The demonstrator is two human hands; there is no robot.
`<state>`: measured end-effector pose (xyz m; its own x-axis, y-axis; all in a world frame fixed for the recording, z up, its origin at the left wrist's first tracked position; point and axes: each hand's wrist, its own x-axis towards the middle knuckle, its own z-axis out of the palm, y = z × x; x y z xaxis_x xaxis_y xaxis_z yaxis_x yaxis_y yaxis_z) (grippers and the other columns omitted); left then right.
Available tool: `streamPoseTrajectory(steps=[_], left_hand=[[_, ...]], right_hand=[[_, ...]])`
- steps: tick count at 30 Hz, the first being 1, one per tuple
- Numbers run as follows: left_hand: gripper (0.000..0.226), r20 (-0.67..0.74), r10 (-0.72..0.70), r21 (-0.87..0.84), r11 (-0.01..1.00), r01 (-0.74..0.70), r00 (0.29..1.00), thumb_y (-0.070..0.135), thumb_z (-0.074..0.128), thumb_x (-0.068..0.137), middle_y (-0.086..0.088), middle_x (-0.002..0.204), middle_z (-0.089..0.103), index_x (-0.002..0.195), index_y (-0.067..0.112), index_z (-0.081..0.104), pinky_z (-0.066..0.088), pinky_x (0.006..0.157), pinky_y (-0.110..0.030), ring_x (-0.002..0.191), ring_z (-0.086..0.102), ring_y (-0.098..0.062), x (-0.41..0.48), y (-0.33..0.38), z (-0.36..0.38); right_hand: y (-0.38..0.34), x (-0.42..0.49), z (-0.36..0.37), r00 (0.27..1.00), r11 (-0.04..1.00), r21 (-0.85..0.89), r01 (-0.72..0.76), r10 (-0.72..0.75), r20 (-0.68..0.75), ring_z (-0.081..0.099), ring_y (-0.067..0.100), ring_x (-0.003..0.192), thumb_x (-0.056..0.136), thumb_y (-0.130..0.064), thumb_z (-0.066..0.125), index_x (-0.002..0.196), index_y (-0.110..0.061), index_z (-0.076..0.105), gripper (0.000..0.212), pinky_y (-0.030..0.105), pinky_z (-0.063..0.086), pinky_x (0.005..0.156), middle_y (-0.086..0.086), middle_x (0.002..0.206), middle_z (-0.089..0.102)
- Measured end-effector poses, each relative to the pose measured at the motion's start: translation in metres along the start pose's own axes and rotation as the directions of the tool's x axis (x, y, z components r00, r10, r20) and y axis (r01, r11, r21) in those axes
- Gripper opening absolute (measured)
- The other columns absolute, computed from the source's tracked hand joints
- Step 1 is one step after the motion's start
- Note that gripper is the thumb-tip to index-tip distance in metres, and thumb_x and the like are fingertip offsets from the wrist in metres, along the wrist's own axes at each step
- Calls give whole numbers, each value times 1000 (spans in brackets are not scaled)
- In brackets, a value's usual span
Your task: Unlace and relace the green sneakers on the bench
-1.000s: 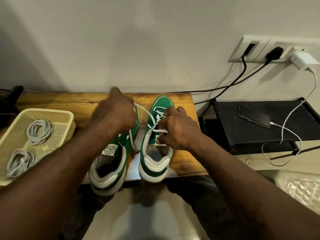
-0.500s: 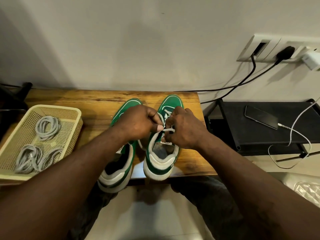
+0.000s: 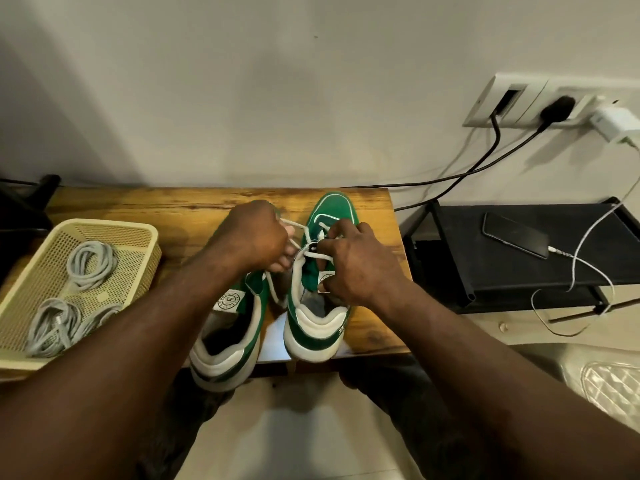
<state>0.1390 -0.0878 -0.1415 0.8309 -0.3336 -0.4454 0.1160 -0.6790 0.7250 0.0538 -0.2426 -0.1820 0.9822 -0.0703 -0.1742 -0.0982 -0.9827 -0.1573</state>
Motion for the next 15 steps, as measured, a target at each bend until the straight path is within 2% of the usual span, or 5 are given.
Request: streamPoseTrajectory(steps=[5, 7, 10, 13, 15], left_hand=[[19, -370, 48, -169, 978, -118, 928, 9, 62, 104, -15, 84, 76, 85, 10, 65, 64, 82, -52, 75, 78, -30, -5, -5, -55], [16, -414, 109, 50, 994, -96, 904, 12, 67, 99, -10, 84, 77, 84, 16, 67, 63, 85, -48, 78, 78, -27, -2, -15, -65], [6, -212, 176, 526, 850, -39, 961, 15, 68, 93, -8, 105, 73, 93, 20, 68, 54, 85, -39, 96, 66, -30, 0, -24, -46], [31, -62, 370, 591, 762, -264, 927, 18, 75, 87, 0, 119, 64, 115, 32, 71, 49, 93, -38, 112, 57, -27, -1, -17, -24], [25, 64, 455, 561, 720, -409, 888, 30, 76, 92, 9, 119, 66, 115, 39, 72, 43, 100, -39, 116, 51, -23, -3, -10, -14]], right_hand=[[2, 2, 1, 1000, 1000, 8, -5, 5, 3, 43, 26, 126, 80, -45, 86, 128, -33, 64, 54, 42, 55, 93, 0, 141, 47], [2, 3, 1, 1000, 1000, -7, 9, -9, -6, 44, 26, 125, 80, -46, 85, 128, -33, 66, 53, 42, 55, 93, 0, 140, 48], [4, 2, -2, 1000, 999, -22, 23, -24, -15, 44, 25, 127, 80, -46, 84, 130, -34, 68, 54, 46, 52, 94, -1, 139, 50], [6, 2, -6, 999, 999, -22, 24, -25, -26, 44, 26, 127, 82, -44, 82, 128, -33, 68, 49, 50, 50, 95, -2, 141, 50], [8, 4, -5, 999, 1000, 5, 31, -31, -41, 46, 27, 124, 82, -39, 82, 126, -29, 64, 48, 48, 51, 91, 0, 142, 51]])
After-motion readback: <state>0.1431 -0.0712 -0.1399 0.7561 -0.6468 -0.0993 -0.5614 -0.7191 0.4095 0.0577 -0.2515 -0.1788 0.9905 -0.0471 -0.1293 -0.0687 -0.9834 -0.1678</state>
